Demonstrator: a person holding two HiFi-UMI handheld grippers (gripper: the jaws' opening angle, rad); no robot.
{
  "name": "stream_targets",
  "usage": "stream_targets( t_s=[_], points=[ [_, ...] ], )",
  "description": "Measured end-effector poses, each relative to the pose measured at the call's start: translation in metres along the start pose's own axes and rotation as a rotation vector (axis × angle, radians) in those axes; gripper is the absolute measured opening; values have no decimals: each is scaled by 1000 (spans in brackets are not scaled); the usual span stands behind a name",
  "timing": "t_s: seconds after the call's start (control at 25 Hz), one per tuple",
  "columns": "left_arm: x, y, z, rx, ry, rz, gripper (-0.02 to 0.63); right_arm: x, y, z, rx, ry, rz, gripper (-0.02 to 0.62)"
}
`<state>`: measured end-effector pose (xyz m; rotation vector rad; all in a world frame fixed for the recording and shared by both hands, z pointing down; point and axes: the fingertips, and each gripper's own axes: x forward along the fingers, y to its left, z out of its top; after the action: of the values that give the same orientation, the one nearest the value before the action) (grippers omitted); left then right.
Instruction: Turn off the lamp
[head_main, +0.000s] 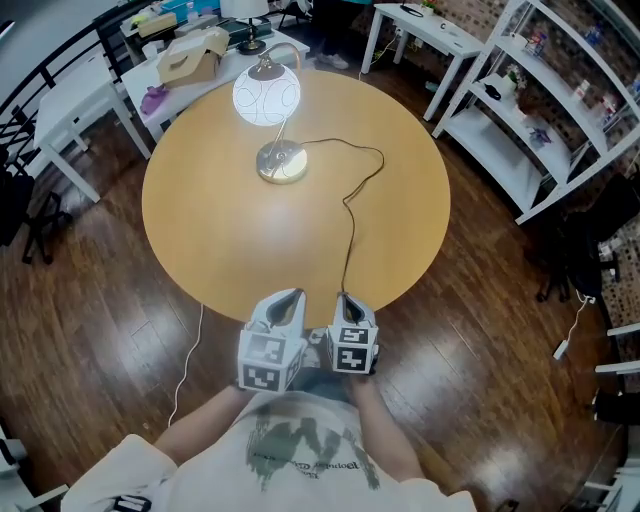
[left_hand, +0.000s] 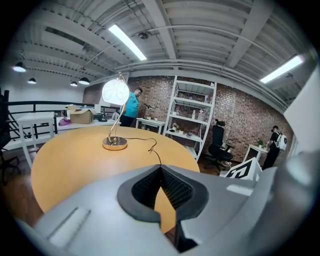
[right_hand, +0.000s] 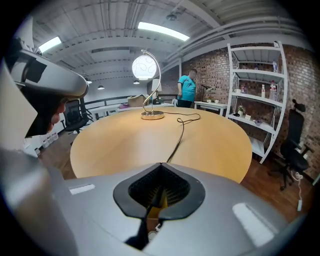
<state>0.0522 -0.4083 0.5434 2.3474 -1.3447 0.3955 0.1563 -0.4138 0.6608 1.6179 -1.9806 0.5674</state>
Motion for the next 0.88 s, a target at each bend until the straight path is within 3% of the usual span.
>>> stream_targets(
  t_s=[0.76, 0.88],
  points=[
    [-7, 5, -1, 3, -18, 2, -5, 10, -1, -7, -49, 51, -9, 0],
    [-14, 6, 1, 3, -29, 7, -5, -1, 2, 9, -38, 2, -13, 0]
  ],
)
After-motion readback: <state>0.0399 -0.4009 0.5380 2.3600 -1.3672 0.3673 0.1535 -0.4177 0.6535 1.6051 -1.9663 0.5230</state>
